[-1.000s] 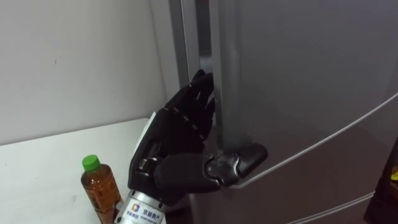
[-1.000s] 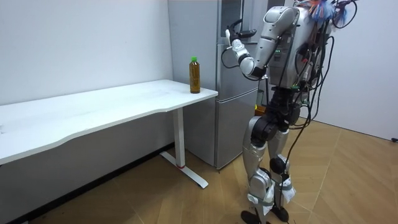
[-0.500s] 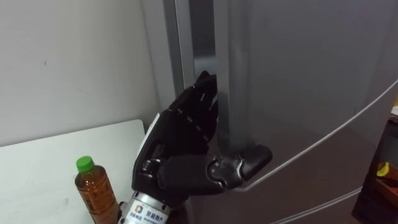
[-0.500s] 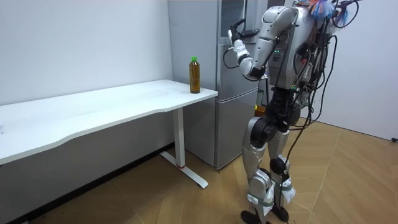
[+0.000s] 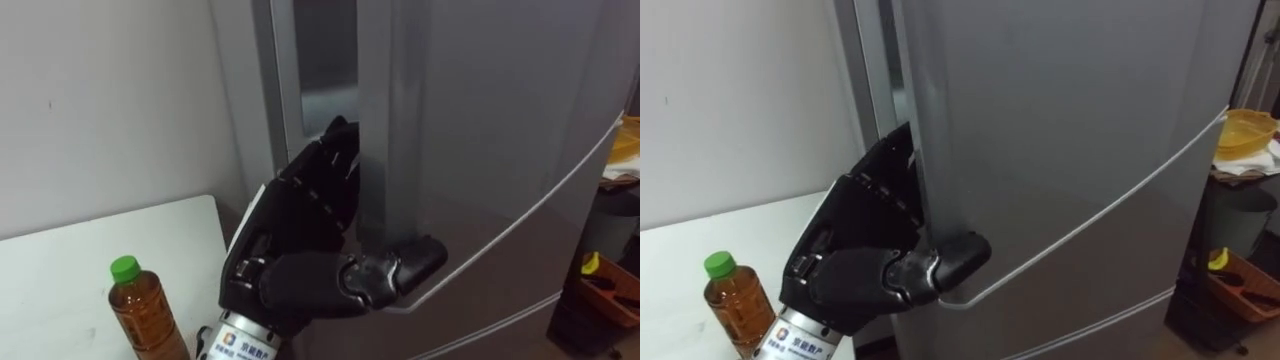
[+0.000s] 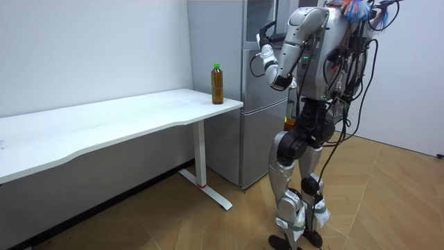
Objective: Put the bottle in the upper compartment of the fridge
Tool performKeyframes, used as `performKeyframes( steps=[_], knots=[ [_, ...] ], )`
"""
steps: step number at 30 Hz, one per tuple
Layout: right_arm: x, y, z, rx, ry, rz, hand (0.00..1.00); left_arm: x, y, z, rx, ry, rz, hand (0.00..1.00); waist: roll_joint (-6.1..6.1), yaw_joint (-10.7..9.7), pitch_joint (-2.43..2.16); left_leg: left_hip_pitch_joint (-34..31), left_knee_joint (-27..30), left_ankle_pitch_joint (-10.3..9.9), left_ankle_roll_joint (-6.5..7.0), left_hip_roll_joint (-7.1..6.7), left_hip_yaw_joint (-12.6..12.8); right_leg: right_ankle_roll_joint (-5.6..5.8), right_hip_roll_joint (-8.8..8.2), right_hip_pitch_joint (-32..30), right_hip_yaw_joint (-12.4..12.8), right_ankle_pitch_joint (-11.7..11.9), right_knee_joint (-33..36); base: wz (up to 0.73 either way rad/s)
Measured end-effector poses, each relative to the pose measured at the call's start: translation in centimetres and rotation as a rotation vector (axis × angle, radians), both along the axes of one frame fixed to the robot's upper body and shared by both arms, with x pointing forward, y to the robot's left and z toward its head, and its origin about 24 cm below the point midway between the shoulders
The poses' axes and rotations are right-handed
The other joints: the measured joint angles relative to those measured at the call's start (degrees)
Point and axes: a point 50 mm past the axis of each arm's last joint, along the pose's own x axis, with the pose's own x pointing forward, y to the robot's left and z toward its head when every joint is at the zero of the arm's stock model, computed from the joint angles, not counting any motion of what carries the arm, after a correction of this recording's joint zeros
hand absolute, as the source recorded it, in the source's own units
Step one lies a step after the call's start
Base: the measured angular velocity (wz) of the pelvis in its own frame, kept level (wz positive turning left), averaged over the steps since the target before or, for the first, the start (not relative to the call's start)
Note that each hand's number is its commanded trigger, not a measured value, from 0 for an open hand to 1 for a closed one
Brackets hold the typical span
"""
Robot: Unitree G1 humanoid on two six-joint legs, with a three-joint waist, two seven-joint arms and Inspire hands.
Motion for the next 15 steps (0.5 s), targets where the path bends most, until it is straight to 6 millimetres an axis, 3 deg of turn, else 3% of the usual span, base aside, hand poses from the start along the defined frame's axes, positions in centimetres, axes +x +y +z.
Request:
performKeyframes(
  steps=[5, 15],
  knots=[
    [0.2, 0.0, 0.1, 0.001, -0.006, -0.004, 0.0, -0.1, -0.1, 0.0, -0.002, -0.003, -0.004, 0.0, 0.41, -1.04, 0.21, -0.11, 0.05, -0.24, 0.41, -0.01, 0.41, 0.38, 0.03, -0.06, 0.24, 0.47, -0.11, -0.03],
    [0.3, -0.1, 0.1, 0.008, -0.012, -0.031, 0.0, -0.6, -1.2, 0.1, 0.012, -0.039, -0.088, 0.0, 0.69, -1.91, 0.14, -0.2, 0.01, -0.35, 0.77, -0.06, 1.6, 0.77, 0.02, -0.77, 1.46, 0.91, 0.02, -0.07]
  ],
)
